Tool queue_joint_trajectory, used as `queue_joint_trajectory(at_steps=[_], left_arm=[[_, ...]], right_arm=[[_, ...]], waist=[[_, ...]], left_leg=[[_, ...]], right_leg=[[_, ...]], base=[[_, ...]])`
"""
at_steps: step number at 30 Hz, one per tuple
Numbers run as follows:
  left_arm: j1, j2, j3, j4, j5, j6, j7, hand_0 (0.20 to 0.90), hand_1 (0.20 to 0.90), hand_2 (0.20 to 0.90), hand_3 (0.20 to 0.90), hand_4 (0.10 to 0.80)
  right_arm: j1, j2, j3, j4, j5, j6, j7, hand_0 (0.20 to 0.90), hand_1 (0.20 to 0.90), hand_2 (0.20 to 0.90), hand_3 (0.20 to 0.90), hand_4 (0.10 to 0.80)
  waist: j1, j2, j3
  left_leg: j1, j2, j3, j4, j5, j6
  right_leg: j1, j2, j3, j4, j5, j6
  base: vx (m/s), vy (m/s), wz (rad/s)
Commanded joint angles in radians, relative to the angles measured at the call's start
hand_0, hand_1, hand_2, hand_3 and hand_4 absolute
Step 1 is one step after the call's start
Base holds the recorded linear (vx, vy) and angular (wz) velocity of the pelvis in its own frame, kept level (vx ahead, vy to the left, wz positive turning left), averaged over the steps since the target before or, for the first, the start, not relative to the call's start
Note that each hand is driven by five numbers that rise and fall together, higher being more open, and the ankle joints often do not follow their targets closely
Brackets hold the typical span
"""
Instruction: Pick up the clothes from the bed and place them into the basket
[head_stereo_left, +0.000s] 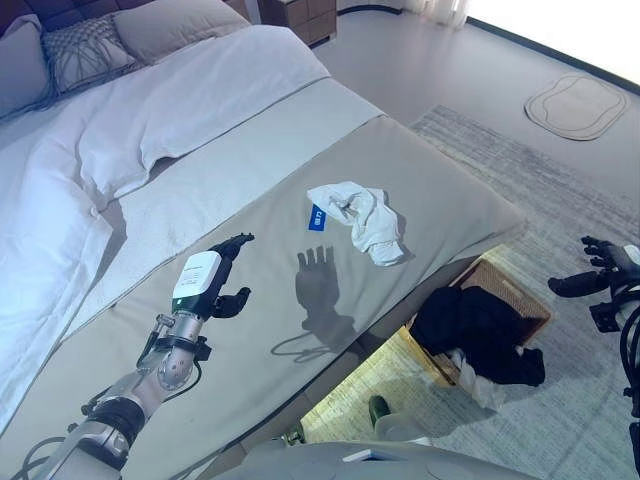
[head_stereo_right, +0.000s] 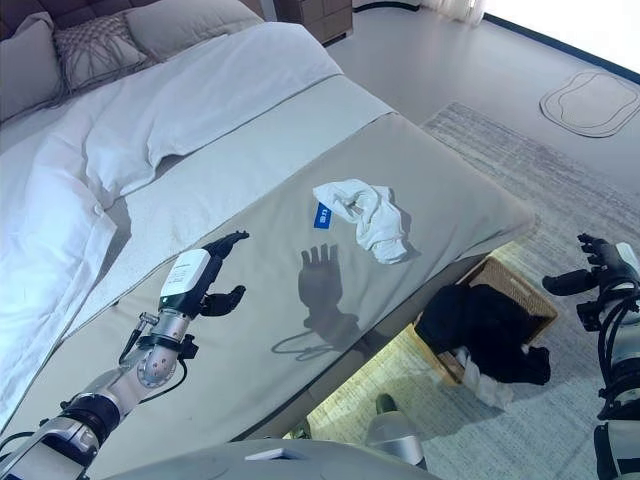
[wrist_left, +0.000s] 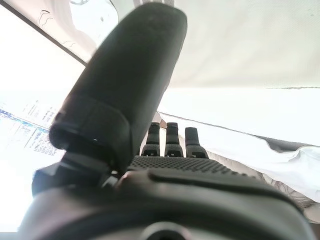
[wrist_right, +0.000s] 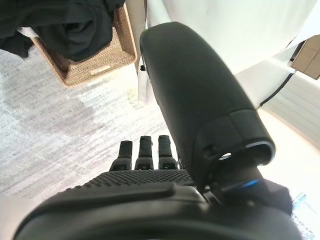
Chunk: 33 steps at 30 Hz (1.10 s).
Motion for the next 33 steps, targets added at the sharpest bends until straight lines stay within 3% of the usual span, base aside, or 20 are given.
queue_joint_trajectory(at_steps=[1, 11, 23, 33], left_arm=[[-0.054, 0.031, 0.037, -0.054, -0.068, -0.044, 0.056, 0.9, 0.9, 0.9, 0.9, 0.8], [-0.036, 0.004, 0.051, -0.045, -0.068, -0.034, 0.079, 0.9, 0.9, 0.9, 0.9, 0.8], [-0.044, -0.041, 0.037, -0.043, -0.038, -0.043, 0.135, 0.9, 0.9, 0.9, 0.9, 0.8], [-0.047, -0.031, 0.035, -0.119, -0.083, -0.041, 0.196, 0.9, 0.9, 0.9, 0.9, 0.8]], right_arm=[[-0.098, -0.078, -0.033, -0.087, -0.023, -0.065, -0.127, 0.9, 0.9, 0.9, 0.9, 0.8], [-0.197, -0.121, 0.044, -0.246, -0.146, -0.062, -0.183, 0.9, 0.9, 0.9, 0.9, 0.8], [-0.581, -0.125, 0.312, -0.209, -0.181, 0.012, -0.166, 0.9, 0.9, 0.9, 0.9, 0.8], [-0.788, -0.068, 0.482, -0.199, -0.176, 0.078, -0.162, 0.9, 0.9, 0.9, 0.9, 0.8]], waist=[[0.032, -0.034, -0.036], [0.066, -0.034, -0.004], [0.179, 0.027, 0.129], [0.23, 0.082, 0.288]], left_leg=[[0.044, 0.009, -0.044, 0.131, -0.181, -0.011], [0.006, -0.001, -0.08, 0.181, -0.192, -0.013], [-0.1, -0.055, -0.206, 0.24, -0.178, -0.03], [-0.271, -0.093, -0.257, 0.314, -0.138, -0.025]], right_leg=[[-0.11, 0.027, -0.032, 0.14, -0.001, -0.002], [-0.126, 0.023, -0.057, 0.175, -0.026, -0.015], [-0.183, -0.01, -0.15, 0.257, -0.078, -0.056], [-0.344, -0.033, -0.183, 0.354, -0.077, -0.079]], base=[[0.0, 0.0, 0.0], [-0.004, 0.012, 0.04], [-0.026, 0.036, 0.3], [-0.054, -0.006, 0.15]])
